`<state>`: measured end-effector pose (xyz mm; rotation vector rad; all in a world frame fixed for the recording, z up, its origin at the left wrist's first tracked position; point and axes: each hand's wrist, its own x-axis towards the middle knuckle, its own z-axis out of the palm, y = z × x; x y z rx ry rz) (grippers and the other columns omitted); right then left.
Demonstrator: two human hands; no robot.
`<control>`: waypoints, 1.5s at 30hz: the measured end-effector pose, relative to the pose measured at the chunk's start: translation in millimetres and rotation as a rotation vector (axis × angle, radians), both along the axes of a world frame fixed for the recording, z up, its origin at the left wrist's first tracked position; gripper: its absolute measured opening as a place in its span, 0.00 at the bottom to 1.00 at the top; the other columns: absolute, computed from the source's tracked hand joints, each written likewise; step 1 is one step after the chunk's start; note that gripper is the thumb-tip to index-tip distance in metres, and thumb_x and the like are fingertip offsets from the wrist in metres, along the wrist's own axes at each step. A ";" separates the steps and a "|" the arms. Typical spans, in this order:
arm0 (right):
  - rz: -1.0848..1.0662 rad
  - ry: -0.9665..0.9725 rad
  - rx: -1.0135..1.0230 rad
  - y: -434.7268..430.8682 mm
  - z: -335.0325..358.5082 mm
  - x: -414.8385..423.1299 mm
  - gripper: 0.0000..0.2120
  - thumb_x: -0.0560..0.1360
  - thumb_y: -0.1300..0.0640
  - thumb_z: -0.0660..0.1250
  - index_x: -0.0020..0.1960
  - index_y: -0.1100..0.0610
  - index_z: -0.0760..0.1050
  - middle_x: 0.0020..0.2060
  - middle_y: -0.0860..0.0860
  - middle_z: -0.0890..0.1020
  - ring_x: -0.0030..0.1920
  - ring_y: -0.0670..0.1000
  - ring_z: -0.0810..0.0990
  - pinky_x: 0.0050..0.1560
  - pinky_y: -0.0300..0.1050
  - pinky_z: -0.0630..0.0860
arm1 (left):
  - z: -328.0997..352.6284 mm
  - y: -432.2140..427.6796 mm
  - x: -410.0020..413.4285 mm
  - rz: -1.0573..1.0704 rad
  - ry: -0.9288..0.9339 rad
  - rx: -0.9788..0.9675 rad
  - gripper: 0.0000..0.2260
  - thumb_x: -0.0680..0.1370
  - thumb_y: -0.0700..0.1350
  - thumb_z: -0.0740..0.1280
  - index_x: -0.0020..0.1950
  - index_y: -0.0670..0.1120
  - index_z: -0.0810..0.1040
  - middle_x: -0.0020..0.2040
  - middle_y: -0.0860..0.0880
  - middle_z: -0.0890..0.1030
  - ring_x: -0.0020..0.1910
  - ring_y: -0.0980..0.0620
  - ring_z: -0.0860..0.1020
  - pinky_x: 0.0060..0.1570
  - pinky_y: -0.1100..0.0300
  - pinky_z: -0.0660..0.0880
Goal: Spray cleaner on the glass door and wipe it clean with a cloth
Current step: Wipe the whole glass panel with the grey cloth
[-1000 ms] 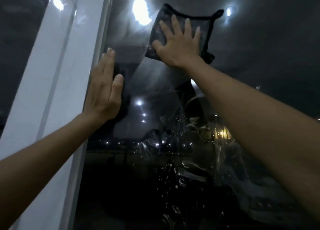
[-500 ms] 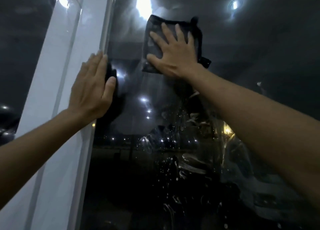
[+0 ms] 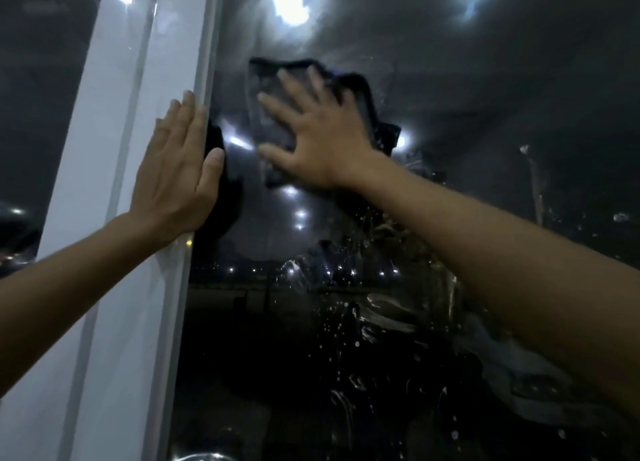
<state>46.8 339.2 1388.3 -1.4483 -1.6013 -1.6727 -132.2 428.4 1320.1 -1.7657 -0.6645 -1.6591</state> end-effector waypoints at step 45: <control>-0.009 0.355 0.218 -11.4 56.3 23.4 0.33 0.77 0.34 0.48 0.79 0.44 0.48 0.79 0.50 0.47 0.77 0.64 0.43 0.72 0.70 0.39 | 24.6 -28.0 6.9 -0.023 0.002 0.027 0.31 0.78 0.55 0.48 0.77 0.40 0.52 0.78 0.41 0.52 0.77 0.47 0.49 0.72 0.59 0.43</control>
